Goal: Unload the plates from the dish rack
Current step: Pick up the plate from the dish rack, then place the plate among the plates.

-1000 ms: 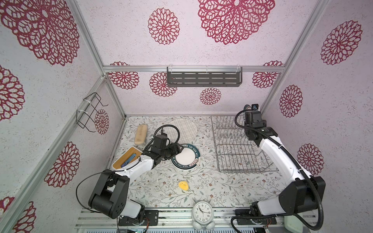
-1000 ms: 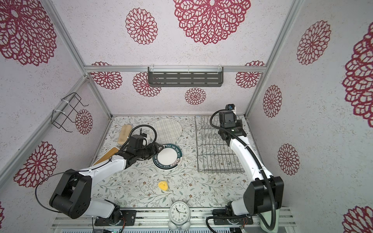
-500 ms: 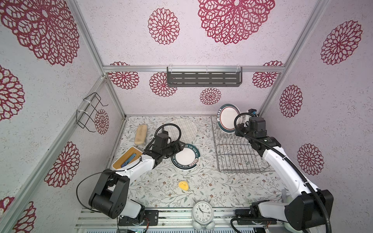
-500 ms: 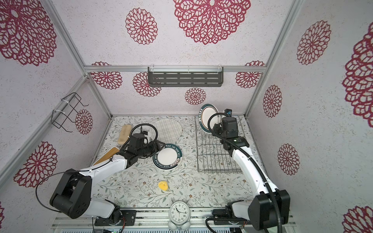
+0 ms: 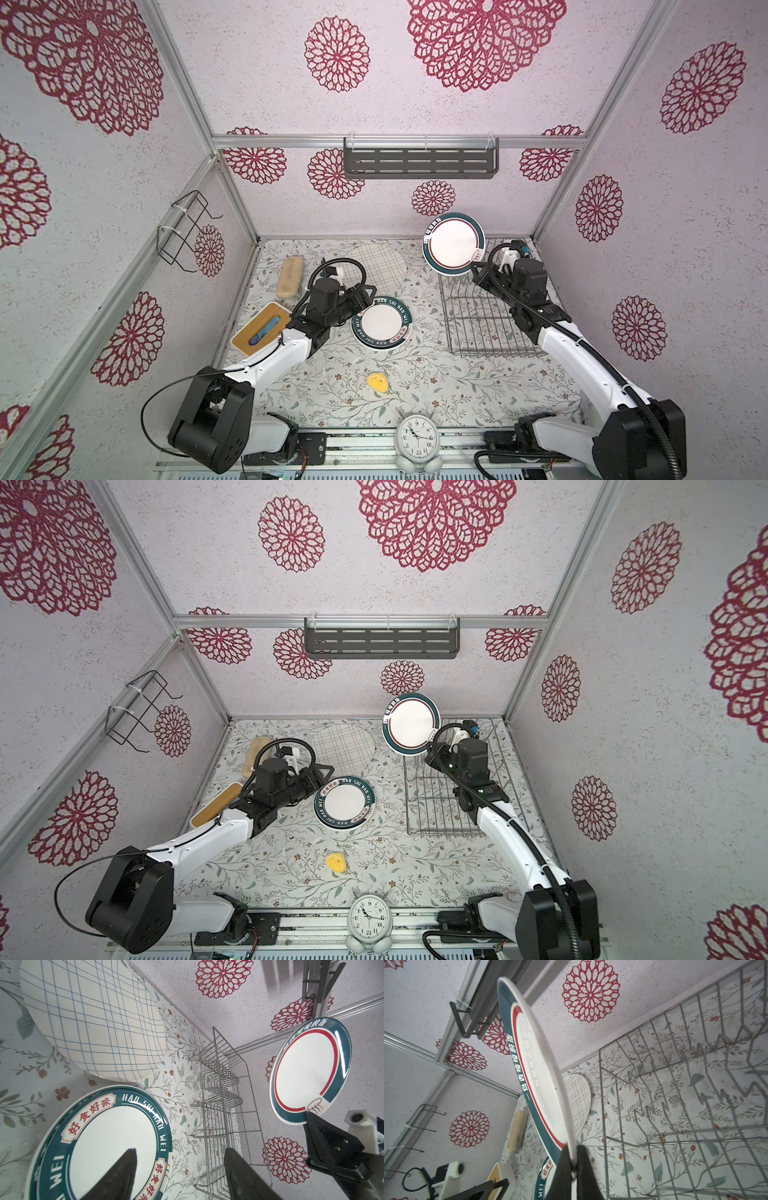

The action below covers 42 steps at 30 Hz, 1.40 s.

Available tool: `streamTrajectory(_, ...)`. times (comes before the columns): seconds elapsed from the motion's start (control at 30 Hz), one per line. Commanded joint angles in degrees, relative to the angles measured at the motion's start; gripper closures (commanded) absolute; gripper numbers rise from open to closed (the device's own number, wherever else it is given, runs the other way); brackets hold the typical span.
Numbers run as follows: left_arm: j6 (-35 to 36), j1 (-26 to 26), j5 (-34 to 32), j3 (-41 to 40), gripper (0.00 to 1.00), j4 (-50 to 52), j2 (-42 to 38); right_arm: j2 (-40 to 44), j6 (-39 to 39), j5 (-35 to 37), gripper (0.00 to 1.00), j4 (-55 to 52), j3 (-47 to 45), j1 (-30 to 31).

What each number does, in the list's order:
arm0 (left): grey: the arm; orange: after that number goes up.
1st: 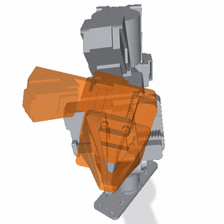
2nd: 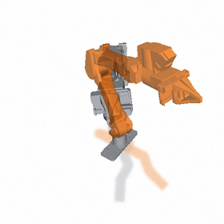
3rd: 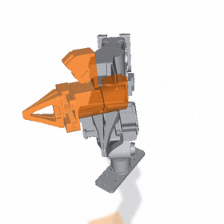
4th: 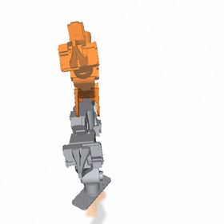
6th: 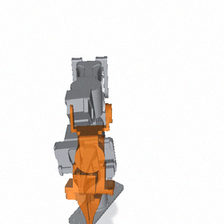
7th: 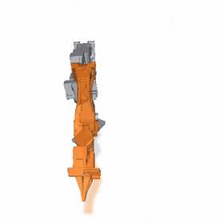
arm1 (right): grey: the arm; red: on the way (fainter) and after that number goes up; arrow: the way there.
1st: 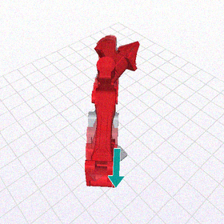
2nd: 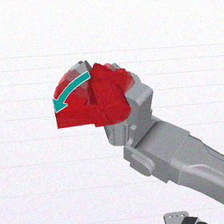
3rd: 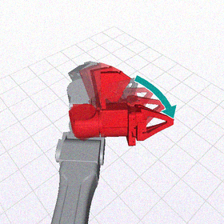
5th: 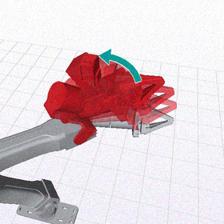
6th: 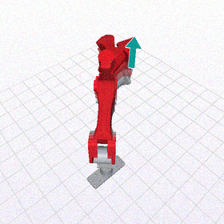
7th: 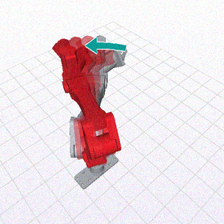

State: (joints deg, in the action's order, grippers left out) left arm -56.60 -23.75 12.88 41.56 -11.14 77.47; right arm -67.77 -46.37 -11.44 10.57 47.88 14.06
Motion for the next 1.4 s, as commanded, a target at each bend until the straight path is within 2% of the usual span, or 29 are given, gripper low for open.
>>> streamTrajectory(0.0,-1.0,-0.3,-0.3,-0.6,0.29,-4.1,-0.1,3.1,-14.2,-1.1,1.0,18.2,-3.8,2.3)
streamTrajectory(0.47,-3.6,-0.4,2.8,0.4,0.29,-9.3,0.7,3.1,-26.6,8.8,1.0,25.7,-11.4,7.3)
streamTrajectory(0.83,-6.0,-1.3,4.1,1.5,0.29,-15.2,3.1,-1.0,-27.8,6.3,1.0,28.2,-11.5,8.6)
streamTrajectory(1.37,-6.7,-3.7,5.9,6.5,0.29,-18.0,9.3,-6.1,-29.6,3.6,1.0,32.2,-12.2,11.7)
